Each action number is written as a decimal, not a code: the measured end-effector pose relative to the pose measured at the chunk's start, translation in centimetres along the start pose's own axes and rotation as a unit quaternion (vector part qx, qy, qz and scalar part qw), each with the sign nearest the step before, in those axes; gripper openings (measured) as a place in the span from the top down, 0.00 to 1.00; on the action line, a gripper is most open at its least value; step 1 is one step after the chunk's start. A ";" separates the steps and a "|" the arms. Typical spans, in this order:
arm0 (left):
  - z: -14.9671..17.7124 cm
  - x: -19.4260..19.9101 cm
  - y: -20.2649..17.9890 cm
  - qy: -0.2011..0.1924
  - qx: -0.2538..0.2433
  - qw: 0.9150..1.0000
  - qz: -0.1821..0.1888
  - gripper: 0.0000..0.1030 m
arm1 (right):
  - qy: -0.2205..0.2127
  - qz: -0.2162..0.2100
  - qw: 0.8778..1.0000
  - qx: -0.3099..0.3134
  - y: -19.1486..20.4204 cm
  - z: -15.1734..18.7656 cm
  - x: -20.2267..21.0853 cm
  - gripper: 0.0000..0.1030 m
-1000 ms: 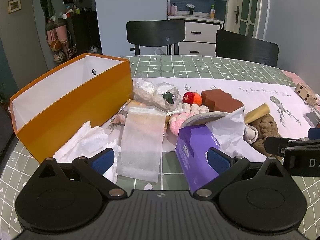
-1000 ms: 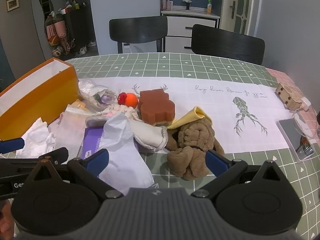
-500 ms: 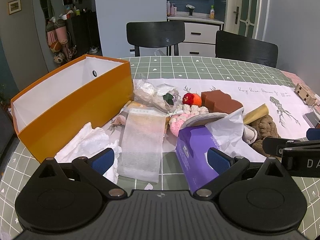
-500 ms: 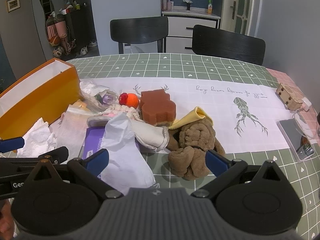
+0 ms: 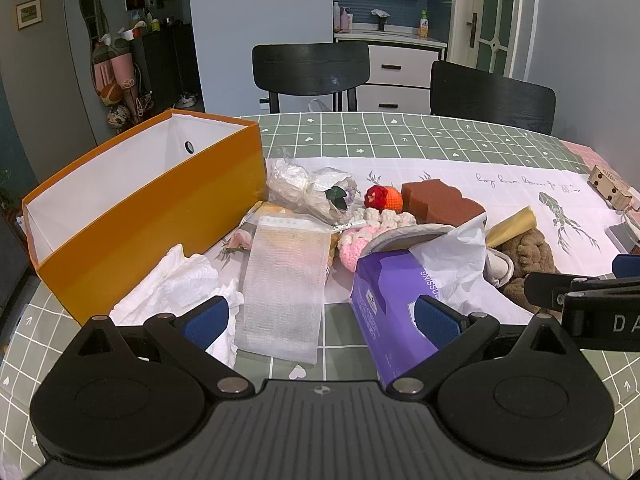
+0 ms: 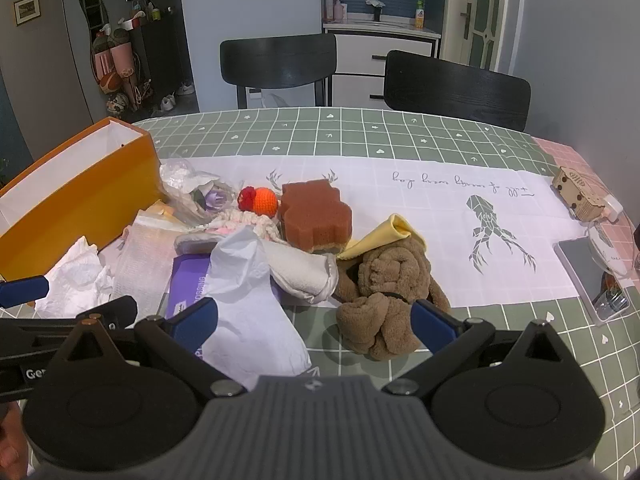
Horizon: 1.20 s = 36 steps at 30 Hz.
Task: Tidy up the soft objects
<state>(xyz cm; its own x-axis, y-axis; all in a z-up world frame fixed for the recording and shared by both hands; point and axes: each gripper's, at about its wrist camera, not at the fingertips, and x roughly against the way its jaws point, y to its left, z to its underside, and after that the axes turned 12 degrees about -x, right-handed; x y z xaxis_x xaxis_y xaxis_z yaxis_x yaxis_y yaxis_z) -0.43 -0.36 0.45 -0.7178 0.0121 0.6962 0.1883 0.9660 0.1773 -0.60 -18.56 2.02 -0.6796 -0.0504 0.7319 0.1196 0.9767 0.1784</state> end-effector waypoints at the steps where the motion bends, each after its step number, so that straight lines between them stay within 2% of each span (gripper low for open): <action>1: 0.0 0.0 0.0 0.000 0.001 1.000 0.001 0.00 | 0.000 0.000 1.000 0.000 0.0 0.0 0.0 0.02; 36: 0.3 0.3 0.4 -0.007 -0.002 1.000 0.003 0.00 | -0.001 -0.003 1.000 0.002 0.1 0.0 0.1 0.02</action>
<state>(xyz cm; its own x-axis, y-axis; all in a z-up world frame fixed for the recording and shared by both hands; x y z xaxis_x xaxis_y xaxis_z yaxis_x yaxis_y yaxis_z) -0.77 0.08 0.46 -0.7266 0.0214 0.6867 0.1946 0.9650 0.1758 -0.69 -18.49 2.10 -0.6813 -0.0566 0.7298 0.1128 0.9770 0.1811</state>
